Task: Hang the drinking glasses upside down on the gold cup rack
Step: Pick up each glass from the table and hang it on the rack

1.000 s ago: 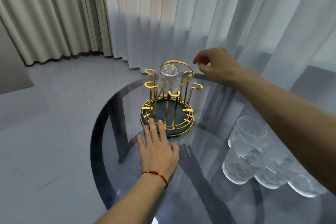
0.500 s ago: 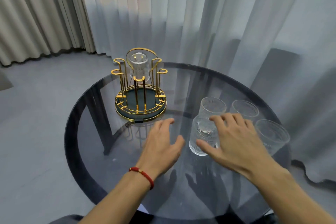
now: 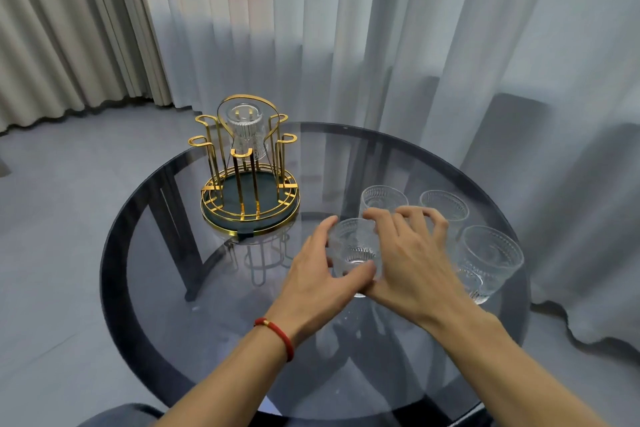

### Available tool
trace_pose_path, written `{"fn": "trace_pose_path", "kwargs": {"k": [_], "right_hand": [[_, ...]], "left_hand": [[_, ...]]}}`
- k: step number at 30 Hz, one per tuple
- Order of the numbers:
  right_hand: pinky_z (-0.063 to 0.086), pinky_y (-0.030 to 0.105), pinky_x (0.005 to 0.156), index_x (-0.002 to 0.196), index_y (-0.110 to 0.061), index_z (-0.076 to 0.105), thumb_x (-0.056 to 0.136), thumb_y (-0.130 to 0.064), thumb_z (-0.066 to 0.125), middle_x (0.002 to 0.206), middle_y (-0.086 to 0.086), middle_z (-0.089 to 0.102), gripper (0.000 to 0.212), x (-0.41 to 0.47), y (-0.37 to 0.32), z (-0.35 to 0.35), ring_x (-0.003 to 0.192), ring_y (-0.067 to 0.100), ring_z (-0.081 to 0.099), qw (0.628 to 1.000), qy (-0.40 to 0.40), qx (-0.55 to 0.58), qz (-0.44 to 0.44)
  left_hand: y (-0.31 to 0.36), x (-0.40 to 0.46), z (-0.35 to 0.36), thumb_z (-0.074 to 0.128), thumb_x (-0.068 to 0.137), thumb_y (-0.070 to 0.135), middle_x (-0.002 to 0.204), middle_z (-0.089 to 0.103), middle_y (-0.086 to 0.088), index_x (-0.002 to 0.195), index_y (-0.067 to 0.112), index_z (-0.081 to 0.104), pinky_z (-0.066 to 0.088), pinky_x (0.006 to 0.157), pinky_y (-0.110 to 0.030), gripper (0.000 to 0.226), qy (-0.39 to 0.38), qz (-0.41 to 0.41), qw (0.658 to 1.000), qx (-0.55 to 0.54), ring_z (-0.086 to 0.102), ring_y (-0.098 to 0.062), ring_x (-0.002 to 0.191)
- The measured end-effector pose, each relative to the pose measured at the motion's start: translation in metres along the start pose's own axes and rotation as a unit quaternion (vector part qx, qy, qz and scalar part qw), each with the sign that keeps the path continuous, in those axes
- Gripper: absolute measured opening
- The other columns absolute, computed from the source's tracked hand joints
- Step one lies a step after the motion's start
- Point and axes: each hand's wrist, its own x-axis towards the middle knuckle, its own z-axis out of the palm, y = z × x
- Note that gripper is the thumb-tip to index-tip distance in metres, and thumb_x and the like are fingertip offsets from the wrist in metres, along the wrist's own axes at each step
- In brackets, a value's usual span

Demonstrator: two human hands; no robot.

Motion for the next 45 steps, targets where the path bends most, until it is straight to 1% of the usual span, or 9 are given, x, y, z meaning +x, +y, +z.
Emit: {"fn": "trace_pose_path", "kwargs": {"k": [6,10,14,19,23,28,31,38,45], "right_hand": [[0.039,0.039,0.106,0.140,-0.019,0.050,0.067,-0.039,0.074,0.128,-0.002,0.060,0.079,0.008,-0.032,0.008,0.125,0.023,0.051,0.977,0.023,0.188,-0.096],[0.041,0.016,0.104,0.145,-0.043,0.036,0.089,-0.064,0.060,0.142,-0.017,0.051,0.065,0.013,-0.038,0.016,0.126,-0.004,0.050,0.926,-0.045,0.372,0.030],[0.060,0.027,0.087,0.138,-0.055,0.043,0.085,-0.078,0.051,0.126,-0.014,0.067,0.059,0.024,-0.050,0.018,0.111,-0.001,0.066,0.827,-0.090,0.544,0.106],[0.062,0.027,0.074,0.118,-0.053,0.060,0.084,-0.046,0.071,0.106,-0.004,0.072,0.037,0.035,-0.064,0.015,0.098,0.011,0.074,0.785,-0.059,0.603,0.125],[0.063,0.031,0.072,0.119,-0.042,0.065,0.076,-0.043,0.080,0.096,-0.011,0.073,0.046,0.060,-0.053,-0.010,0.094,0.019,0.076,0.778,0.060,0.611,0.132],[0.064,0.042,0.075,0.124,-0.035,0.065,0.078,-0.040,0.081,0.103,0.012,0.067,0.048,0.124,-0.054,-0.051,0.102,0.030,0.073,0.739,0.180,0.633,0.144],[0.064,0.043,0.075,0.128,-0.033,0.064,0.080,-0.040,0.078,0.109,0.012,0.071,0.050,0.180,-0.074,-0.061,0.091,0.026,0.077,0.760,0.156,0.619,0.120],[0.061,0.032,0.064,0.141,-0.031,0.053,0.082,-0.048,0.070,0.132,0.010,0.060,0.064,0.292,-0.136,-0.045,0.091,0.025,0.070,0.887,0.037,0.455,0.073],[0.057,0.045,0.092,0.136,-0.026,0.060,0.082,-0.050,0.070,0.129,0.012,0.064,0.060,0.321,-0.166,-0.018,0.108,0.032,0.066,0.939,-0.029,0.340,0.036]], "left_hand": [[0.004,0.006,-0.027,0.079,0.060,0.061,0.110,0.061,0.010,0.121,0.042,0.050,0.059,0.082,-0.040,0.071,0.065,-0.049,0.996,-0.034,0.060,-0.010,0.101],[0.002,0.021,-0.067,0.081,0.073,0.037,0.118,0.066,-0.017,0.121,0.021,0.056,0.062,0.078,-0.050,0.057,0.072,-0.108,0.961,-0.245,0.070,-0.030,0.101],[-0.015,0.025,-0.100,0.073,0.082,0.029,0.127,0.064,-0.023,0.129,0.007,0.053,0.052,0.096,-0.060,0.055,-0.021,-0.114,0.918,-0.380,0.067,-0.039,0.110],[-0.033,0.029,-0.110,0.072,0.088,0.038,0.125,0.068,-0.017,0.130,0.017,0.059,0.053,0.096,-0.055,0.049,-0.077,-0.086,0.901,-0.418,0.066,-0.036,0.114],[-0.051,0.039,-0.122,0.047,0.097,0.053,0.103,0.071,-0.007,0.114,0.027,0.069,0.057,0.083,-0.034,0.039,0.101,-0.056,0.988,-0.099,0.065,-0.024,0.099],[-0.080,0.050,-0.132,0.062,0.093,0.031,0.124,0.063,0.002,0.126,0.022,0.064,0.051,0.092,-0.032,0.034,0.156,-0.059,0.956,0.240,0.053,-0.015,0.117],[-0.079,0.054,-0.130,0.058,0.093,0.031,0.128,0.059,0.003,0.127,0.024,0.061,0.049,0.079,-0.026,0.034,0.179,-0.050,0.937,0.295,0.054,-0.014,0.112],[-0.081,0.053,-0.119,0.054,0.092,0.029,0.148,0.043,-0.004,0.144,0.023,0.046,0.040,0.110,-0.040,0.053,0.124,-0.033,0.917,0.378,0.034,-0.023,0.139],[-0.082,0.053,-0.123,0.054,0.094,0.035,0.156,0.036,-0.002,0.148,0.027,0.039,0.032,0.114,-0.049,0.057,0.088,-0.062,0.903,0.416,0.022,-0.030,0.145]]}}
